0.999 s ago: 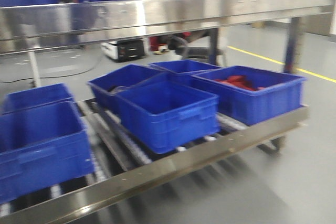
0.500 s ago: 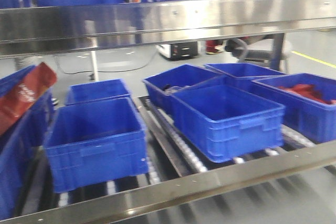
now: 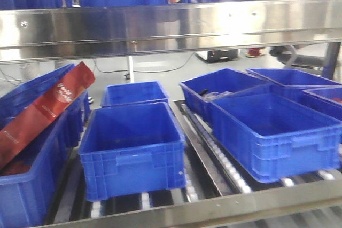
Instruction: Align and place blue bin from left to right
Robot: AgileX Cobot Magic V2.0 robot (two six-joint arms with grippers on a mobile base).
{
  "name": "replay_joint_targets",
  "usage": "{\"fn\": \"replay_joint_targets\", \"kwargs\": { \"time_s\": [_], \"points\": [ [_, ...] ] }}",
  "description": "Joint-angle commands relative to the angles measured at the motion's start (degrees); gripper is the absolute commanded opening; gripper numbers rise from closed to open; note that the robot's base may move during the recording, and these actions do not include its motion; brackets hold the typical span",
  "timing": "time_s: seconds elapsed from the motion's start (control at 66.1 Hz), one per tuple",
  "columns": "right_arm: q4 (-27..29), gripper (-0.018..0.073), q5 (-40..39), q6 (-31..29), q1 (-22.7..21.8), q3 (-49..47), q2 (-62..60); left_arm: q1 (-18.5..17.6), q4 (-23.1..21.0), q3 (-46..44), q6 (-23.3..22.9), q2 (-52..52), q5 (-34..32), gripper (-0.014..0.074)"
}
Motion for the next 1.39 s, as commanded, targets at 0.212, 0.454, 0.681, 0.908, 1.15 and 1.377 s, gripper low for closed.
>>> {"fn": "replay_joint_targets", "kwargs": {
  "time_s": [0.212,0.454,0.681,0.908,1.15,1.377],
  "points": [
    [0.70,-0.0068,-5.49,-1.14,0.22,-0.99,-1.58,-0.03,1.96,-0.89,0.88,-0.75,-4.55,-0.0111],
    [0.70,-0.0068,-5.49,-1.14,0.22,-0.99,-1.58,-0.03,1.96,-0.89,0.88,-0.75,-4.55,-0.0111],
    [0.70,-0.0068,-5.49,-1.14,0.22,-0.99,-1.58,-0.03,1.96,-0.89,0.88,-0.75,-4.67,-0.0111],
    [0.70,-0.0068,-5.49,-1.14,0.22,-0.99,-1.58,-0.03,1.96,-0.89,0.88,-0.75,-4.67,-0.0111],
    [0.70,-0.0068,-5.49,-1.14,0.22,-0.99,-1.58,-0.03,1.96,-0.89,0.88,-0.75,-4.67,-0.0111],
    [0.70,-0.0068,-5.49,-1.14,0.22,-0.99,-1.58,-0.03,1.96,-0.89,0.88,-0.75,-4.67,-0.0111]
  ]
}}
